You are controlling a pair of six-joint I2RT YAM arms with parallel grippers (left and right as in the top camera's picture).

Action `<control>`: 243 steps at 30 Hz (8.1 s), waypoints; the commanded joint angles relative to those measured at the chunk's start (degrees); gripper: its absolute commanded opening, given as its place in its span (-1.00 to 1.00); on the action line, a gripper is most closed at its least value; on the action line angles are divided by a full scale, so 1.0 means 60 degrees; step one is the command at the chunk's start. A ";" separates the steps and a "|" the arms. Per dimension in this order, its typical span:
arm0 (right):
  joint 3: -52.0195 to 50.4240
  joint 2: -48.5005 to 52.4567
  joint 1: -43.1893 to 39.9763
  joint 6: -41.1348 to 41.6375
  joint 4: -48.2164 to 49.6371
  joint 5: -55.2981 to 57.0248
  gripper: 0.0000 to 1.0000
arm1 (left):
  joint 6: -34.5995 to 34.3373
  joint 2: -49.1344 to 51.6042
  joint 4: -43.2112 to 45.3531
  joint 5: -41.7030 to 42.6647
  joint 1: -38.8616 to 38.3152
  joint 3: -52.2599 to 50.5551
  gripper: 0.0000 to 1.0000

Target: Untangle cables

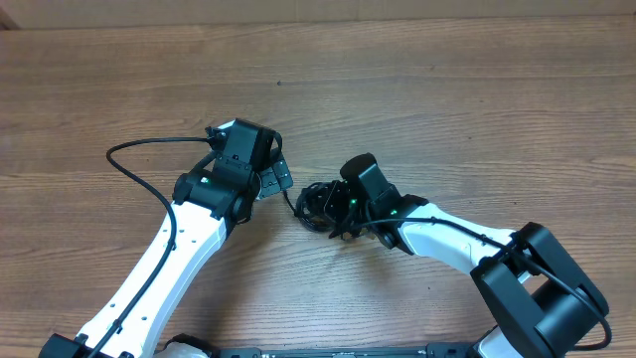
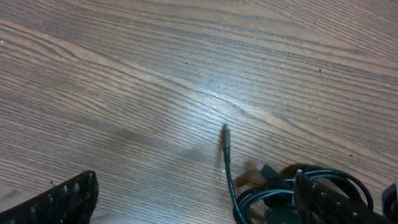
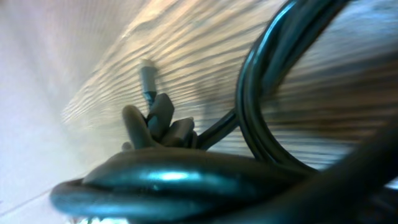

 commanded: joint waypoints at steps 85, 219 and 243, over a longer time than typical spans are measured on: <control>0.0131 -0.0769 -0.4430 0.7085 0.6124 -0.8929 -0.91 | 0.3537 0.0004 0.1756 0.7136 -0.0051 0.0124 0.50; 0.0127 -0.0798 -0.2339 -1.1868 0.4838 -0.5530 -0.04 | -0.3803 0.0004 0.0707 0.7898 0.0703 0.0127 -0.92; 0.0127 -0.0794 -0.2186 -1.3194 0.4091 -0.5515 -0.86 | -0.5541 0.0004 0.1519 0.8462 0.0335 0.0127 -0.92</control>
